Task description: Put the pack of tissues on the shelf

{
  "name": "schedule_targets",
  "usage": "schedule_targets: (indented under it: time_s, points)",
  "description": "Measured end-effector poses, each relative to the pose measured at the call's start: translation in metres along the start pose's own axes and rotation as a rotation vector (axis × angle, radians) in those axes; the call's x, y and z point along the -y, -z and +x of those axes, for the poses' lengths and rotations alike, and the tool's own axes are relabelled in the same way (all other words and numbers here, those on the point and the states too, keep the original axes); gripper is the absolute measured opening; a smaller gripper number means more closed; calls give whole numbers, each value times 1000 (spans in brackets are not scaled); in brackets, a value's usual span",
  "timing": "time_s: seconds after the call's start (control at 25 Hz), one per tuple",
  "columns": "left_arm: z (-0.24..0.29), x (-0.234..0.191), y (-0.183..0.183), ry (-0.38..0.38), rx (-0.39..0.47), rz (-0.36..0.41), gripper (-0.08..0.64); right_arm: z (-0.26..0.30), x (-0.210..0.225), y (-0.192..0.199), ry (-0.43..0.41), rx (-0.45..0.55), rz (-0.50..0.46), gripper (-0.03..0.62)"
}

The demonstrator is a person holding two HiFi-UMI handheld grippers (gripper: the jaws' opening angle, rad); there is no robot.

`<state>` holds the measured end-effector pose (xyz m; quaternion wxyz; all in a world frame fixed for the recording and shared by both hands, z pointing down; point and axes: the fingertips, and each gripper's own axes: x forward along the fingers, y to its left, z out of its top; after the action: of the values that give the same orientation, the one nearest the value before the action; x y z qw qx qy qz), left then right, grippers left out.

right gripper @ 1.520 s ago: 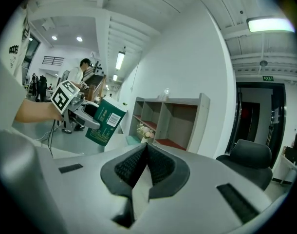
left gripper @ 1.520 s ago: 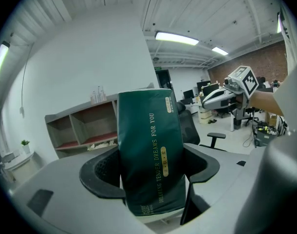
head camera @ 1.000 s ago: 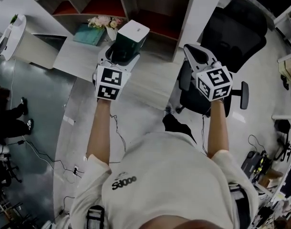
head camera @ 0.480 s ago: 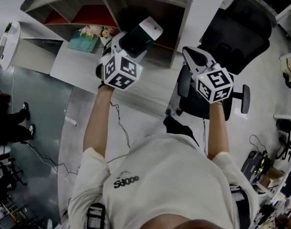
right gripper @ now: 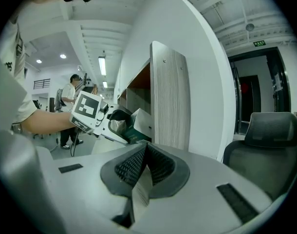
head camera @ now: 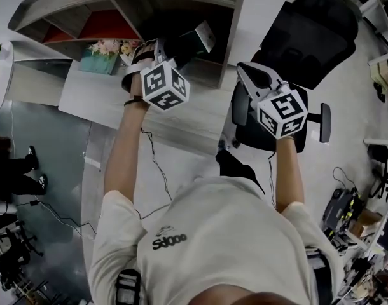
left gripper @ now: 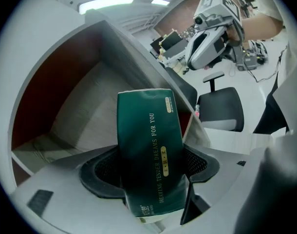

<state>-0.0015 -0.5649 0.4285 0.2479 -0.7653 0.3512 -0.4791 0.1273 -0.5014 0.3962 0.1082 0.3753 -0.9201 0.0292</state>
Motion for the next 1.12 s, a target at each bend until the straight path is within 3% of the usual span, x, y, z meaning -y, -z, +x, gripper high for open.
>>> schedule_targets:
  time_s: [0.52, 0.72, 1.0, 1.12]
  points:
    - [21, -2, -10, -13, -22, 339, 369, 0, 8, 11, 13, -20, 24, 6]
    - [30, 10, -5, 36, -8, 317, 377, -3, 11, 13, 17, -23, 32, 6]
    - [23, 22, -1, 127, 47, 226, 397, -5, 9, 21, 16, -40, 60, 6]
    - [17, 23, 0, 191, 96, 135, 393, -4, 5, 21, 6, -38, 63, 6]
